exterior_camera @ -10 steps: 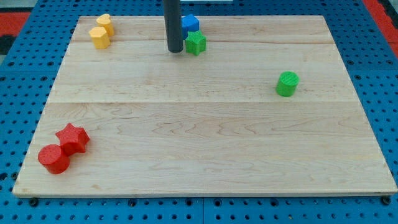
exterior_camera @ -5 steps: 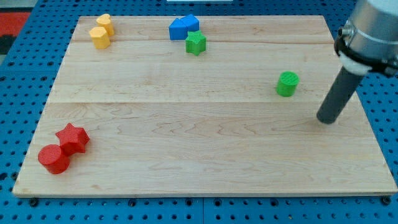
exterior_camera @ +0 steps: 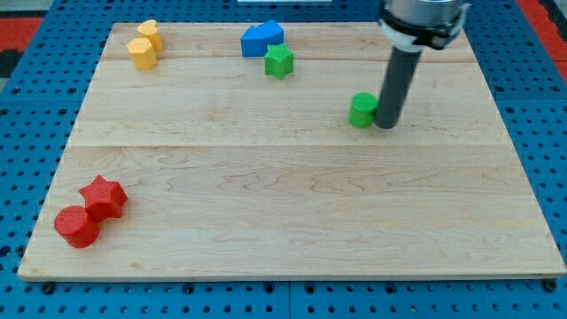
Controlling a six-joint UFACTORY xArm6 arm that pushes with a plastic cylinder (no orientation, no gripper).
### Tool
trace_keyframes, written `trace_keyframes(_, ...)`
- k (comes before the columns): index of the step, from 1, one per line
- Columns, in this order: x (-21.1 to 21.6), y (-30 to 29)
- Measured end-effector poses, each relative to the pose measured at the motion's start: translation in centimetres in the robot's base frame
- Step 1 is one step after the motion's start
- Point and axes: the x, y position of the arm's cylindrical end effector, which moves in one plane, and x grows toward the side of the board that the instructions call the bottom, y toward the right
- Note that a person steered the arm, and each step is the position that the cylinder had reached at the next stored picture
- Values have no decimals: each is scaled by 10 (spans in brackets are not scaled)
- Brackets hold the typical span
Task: Push the green circle to the top right side of the green star
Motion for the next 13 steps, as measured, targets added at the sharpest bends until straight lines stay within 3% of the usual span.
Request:
trace_keyframes(5,-51,-72)
trace_keyframes(11,-110,-73)
trace_keyframes(12,-123,-97)
trace_keyframes(13,-107,-108)
